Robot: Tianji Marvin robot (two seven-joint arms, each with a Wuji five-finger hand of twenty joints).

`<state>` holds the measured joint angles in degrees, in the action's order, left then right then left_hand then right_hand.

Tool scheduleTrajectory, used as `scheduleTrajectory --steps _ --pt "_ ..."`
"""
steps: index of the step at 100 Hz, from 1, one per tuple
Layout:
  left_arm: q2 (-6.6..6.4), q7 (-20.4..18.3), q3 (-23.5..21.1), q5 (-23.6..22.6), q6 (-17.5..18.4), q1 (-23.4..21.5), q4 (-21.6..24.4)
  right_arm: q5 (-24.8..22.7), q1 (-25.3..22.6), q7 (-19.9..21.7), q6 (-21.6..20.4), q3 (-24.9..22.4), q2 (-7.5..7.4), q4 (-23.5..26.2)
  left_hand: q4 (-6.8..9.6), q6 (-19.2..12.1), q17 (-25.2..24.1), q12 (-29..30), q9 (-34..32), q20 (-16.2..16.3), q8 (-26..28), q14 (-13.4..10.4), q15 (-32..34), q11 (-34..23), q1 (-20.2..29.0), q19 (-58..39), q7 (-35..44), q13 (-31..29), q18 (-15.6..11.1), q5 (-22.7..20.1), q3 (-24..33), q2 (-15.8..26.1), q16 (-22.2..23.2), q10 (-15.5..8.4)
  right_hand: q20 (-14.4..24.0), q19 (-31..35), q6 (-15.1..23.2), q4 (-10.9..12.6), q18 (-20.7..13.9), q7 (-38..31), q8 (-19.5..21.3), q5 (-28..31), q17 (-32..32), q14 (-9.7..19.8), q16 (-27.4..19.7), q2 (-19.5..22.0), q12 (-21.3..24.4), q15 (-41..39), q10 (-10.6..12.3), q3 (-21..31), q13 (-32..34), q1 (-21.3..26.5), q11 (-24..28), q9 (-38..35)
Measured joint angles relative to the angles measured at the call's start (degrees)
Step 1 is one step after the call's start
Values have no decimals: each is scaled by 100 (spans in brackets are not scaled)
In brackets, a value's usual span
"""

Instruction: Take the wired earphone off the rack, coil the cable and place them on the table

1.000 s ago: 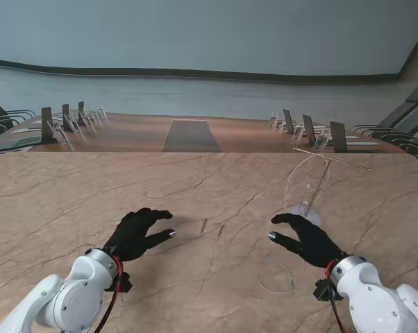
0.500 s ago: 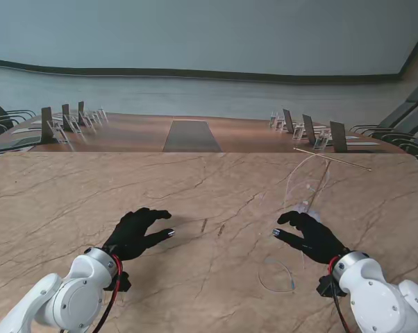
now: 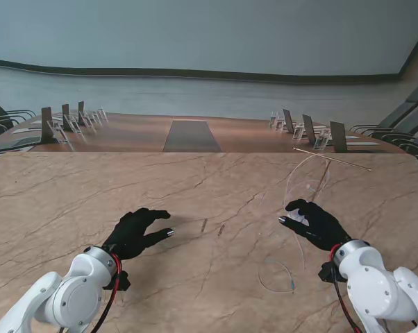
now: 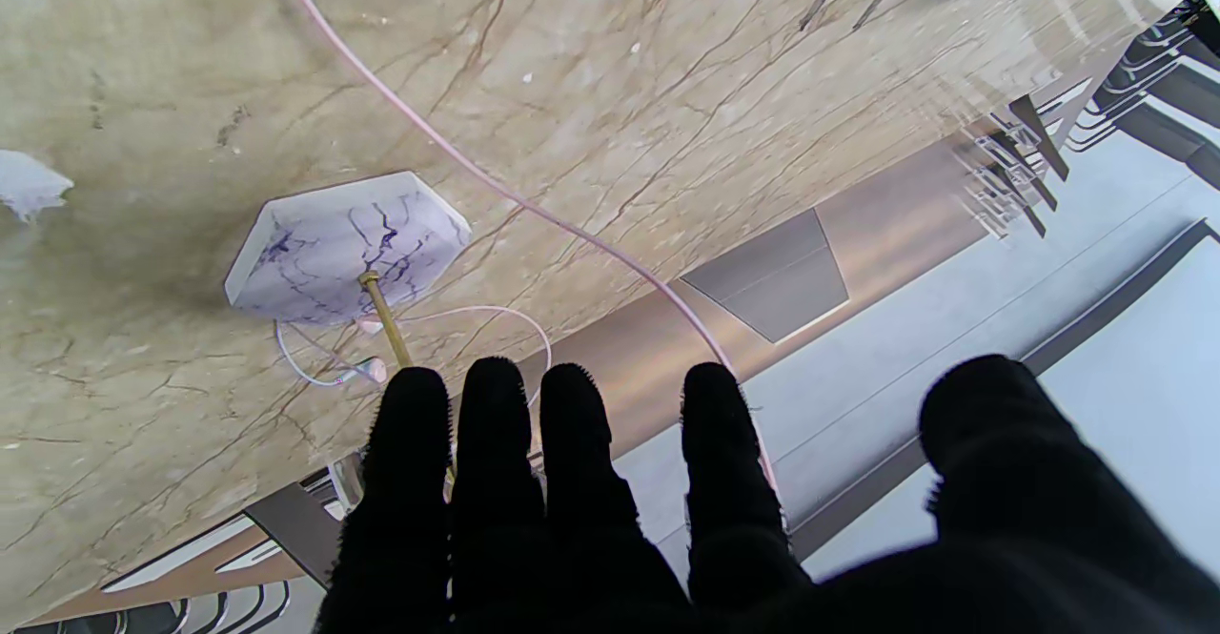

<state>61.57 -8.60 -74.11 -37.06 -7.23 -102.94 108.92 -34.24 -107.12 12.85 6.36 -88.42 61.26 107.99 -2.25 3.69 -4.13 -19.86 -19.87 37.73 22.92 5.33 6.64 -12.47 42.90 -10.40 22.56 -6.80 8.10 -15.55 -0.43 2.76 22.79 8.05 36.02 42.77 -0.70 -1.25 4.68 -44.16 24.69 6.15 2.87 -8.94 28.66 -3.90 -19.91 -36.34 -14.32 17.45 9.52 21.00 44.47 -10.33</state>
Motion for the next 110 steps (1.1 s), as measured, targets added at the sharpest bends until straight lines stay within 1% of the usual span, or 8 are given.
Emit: scheduleTrajectory --steps 20,40,59,74,85,100,108,110 --pt "-1 -25 -1 29 -10 29 -25 55 316 9 148 196 -5 -232 0 0 0 0 0 0 0 0 0 0 0 0 0 0 0 0 0 0 0 0 -115 196 -3 0 0 861 -365 -60 -14 0 0 0 0 -1 0 0 -3 0 -7 3" --pt "-2 -39 -13 51 -27 44 -50 87 564 10 268 352 -6 -406 0 0 0 0 0 0 0 0 0 0 0 0 0 0 0 0 0 0 39 47 -216 203 -47 0 0 1814 -480 -60 -64 0 0 -2 198 -2 0 0 -12 0 -555 3" --pt "-2 -41 -22 71 -39 60 -61 120 835 -25 277 527 -6 -626 0 0 0 0 0 0 0 0 0 0 0 0 0 0 0 0 0 0 39 48 -247 203 -43 0 -16 2145 -61 -60 -132 58 -177 -2 435 293 67 0 -118 0 -1332 3" --pt "-2 -53 -23 95 -57 76 -64 208 1027 -57 273 666 -6 -748 0 -1 0 0 0 0 0 0 0 0 0 0 0 0 -1 0 0 0 40 48 -284 203 36 0 -76 2146 129 -60 -134 108 -252 -3 439 472 138 0 -119 197 -1390 3" --pt "-2 -56 -28 101 -65 80 -64 316 1121 -208 276 779 6 -820 0 -1 0 0 0 0 0 1 0 0 0 0 0 0 -1 0 0 0 40 48 -285 203 154 0 -90 1755 249 -60 -126 116 -259 -3 440 475 196 -10 -115 644 -1326 3" --pt "-2 -56 -29 117 -65 90 -72 433 1218 -794 268 946 91 -983 0 -1 0 0 0 0 0 1 0 0 0 0 0 0 -1 0 0 0 40 48 -299 354 512 0 -92 383 159 -60 83 94 -263 -3 201 299 222 -157 127 1293 -564 3" --pt "-2 -57 -29 136 -65 99 -79 437 1257 -909 250 1003 142 -1064 0 -1 0 0 0 0 0 1 0 0 0 0 0 0 -1 0 0 0 40 48 -379 643 710 1 -82 -331 90 -23 183 60 -297 -3 148 196 270 -169 309 1598 -471 -124" --pt "-2 -60 -29 140 -65 102 -82 437 1265 -928 244 1019 150 -1081 0 -1 0 0 0 0 0 1 0 0 0 0 0 0 -1 0 0 0 40 48 -420 732 731 1 -80 -516 -67 61 225 57 -310 -3 144 142 271 -167 351 1704 -463 -259"
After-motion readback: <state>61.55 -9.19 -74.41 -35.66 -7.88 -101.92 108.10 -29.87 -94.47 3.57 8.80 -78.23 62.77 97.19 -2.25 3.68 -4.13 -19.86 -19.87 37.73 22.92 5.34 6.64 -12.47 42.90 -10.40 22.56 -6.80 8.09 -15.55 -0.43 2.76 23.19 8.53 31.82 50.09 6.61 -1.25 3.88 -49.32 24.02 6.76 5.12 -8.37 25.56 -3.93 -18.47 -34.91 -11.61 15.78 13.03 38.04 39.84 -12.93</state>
